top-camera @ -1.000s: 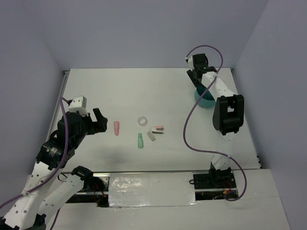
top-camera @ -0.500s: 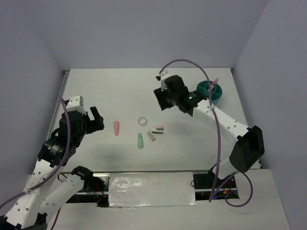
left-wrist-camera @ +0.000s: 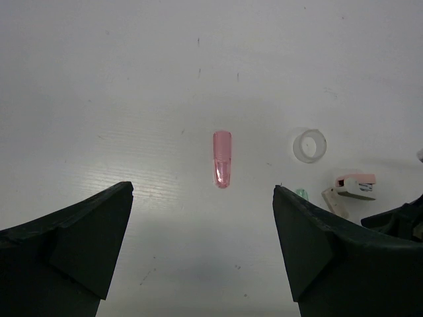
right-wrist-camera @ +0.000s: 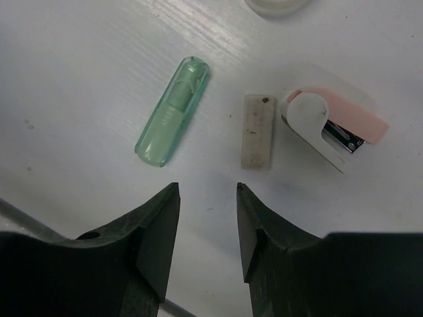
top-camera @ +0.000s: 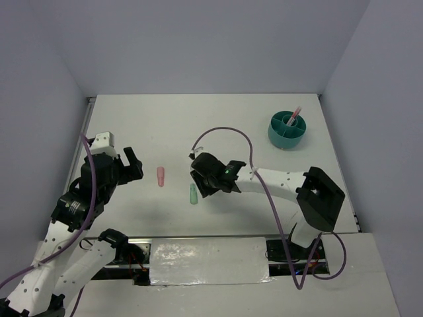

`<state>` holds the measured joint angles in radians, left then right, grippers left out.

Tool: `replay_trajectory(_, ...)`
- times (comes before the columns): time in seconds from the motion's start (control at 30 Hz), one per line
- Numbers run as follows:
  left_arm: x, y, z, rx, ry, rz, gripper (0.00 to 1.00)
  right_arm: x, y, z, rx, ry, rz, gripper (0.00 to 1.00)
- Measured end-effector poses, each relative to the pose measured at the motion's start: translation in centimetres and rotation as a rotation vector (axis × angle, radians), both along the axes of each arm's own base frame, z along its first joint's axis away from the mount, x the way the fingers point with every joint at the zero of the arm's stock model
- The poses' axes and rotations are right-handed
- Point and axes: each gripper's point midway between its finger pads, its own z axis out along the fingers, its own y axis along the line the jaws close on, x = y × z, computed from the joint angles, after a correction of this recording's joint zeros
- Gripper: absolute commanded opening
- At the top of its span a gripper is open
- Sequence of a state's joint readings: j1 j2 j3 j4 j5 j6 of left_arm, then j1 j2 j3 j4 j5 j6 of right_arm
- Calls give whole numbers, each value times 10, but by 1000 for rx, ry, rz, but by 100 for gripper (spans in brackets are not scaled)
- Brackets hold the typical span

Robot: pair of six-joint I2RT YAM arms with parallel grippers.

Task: Sort the stationery into containers
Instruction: Pick up the stationery from the center of the board.

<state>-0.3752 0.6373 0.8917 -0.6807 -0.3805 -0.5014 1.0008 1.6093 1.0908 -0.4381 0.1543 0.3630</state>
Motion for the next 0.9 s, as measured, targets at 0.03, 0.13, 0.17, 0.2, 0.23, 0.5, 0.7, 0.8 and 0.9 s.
replay_trajectory(0.03,0,0,0,0,0,0,99,1,0,-6,-10,5,-6,47)
replay_trajectory(0.13,0,0,0,0,0,0,99,4,-2,-24,-50,23,-16,47)
replay_trajectory(0.17,0,0,0,0,0,-1,99,5,-3,-29,-66,26,-15,47)
replay_trajectory(0.2,0,0,0,0,0,-1,99,6,-3,-35,-81,30,-13,47)
replay_trajectory(0.23,0,0,0,-1,1,-2,99,8,-3,-40,-95,33,-11,48)
replay_trajectory(0.5,0,-3,0,-6,2,-14,99,21,-7,-53,-134,32,-12,50)
replay_trajectory(0.7,0,-5,0,-11,4,-24,99,28,-13,-53,-154,13,-13,54)
replay_trajectory(0.8,-1,-5,0,-12,4,-27,99,29,-14,-53,-160,8,-9,54)
replay_trajectory(0.9,-1,-6,0,-15,5,-32,99,30,-15,-54,-165,3,-2,54)
